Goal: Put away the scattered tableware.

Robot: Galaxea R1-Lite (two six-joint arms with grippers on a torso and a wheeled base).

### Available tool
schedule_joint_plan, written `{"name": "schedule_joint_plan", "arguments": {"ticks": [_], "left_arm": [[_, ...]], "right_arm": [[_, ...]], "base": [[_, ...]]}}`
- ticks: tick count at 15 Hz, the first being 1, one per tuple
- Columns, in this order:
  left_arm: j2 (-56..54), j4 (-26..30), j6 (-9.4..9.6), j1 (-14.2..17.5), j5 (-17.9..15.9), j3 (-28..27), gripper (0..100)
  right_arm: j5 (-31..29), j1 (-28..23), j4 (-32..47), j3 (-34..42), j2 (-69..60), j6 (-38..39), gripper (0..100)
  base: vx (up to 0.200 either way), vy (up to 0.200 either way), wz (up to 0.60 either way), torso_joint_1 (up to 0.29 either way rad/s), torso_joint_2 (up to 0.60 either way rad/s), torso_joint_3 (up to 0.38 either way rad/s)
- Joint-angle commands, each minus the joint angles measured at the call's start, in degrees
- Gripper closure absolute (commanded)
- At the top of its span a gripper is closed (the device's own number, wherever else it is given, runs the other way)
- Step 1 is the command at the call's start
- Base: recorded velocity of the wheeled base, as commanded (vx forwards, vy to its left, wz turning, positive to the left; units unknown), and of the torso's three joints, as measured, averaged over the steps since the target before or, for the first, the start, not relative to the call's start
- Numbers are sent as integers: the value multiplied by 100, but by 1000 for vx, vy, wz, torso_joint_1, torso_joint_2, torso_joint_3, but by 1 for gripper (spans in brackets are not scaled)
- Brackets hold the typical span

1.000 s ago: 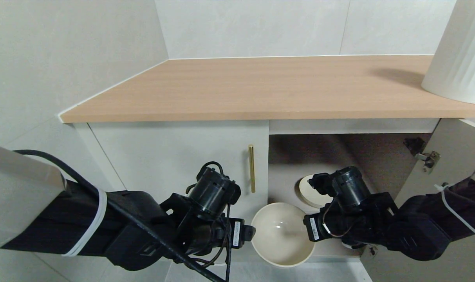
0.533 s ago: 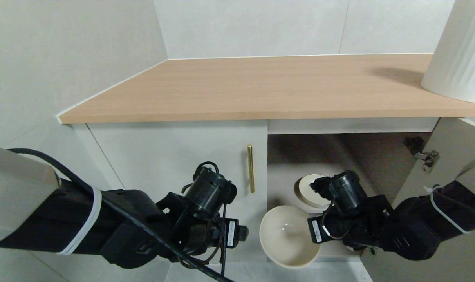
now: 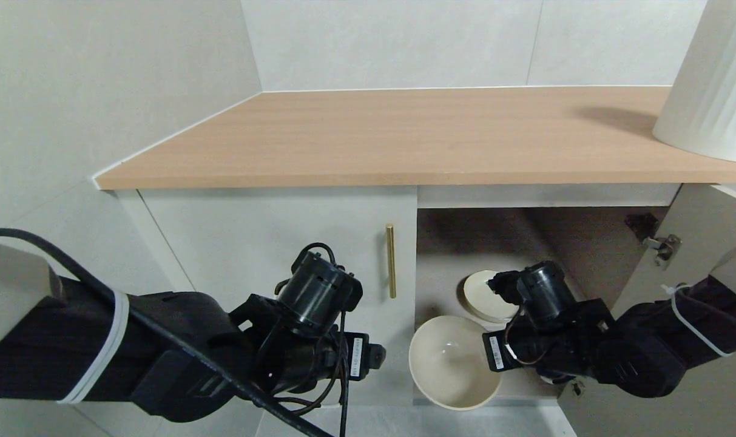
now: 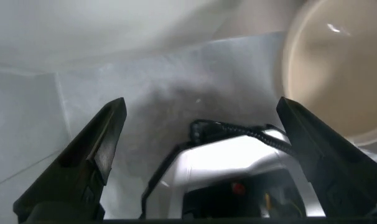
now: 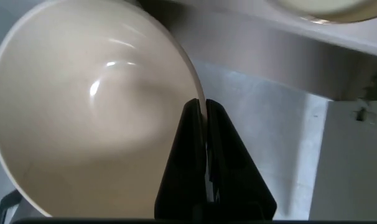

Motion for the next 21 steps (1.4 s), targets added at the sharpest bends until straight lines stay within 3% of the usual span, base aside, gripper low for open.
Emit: {"name": "schedule_joint_plan", "arguments": {"ticks": [1, 8, 21], "left_arm": [[-32, -19, -1, 6, -1, -5, 0], [-76, -11, -1, 23, -1, -5, 0], [-41, -2, 8, 23, -1, 3, 0]], "right_arm": [[-81, -159, -8, 11, -137, 8, 100], [-116, -800, -8, -156, -365, 306, 100], [-828, -1758, 19, -1475, 734, 1396, 100]], "base": [[0, 0, 0, 0, 0, 0], [0, 0, 0, 0, 0, 0], [0, 0, 0, 0, 0, 0]]}}
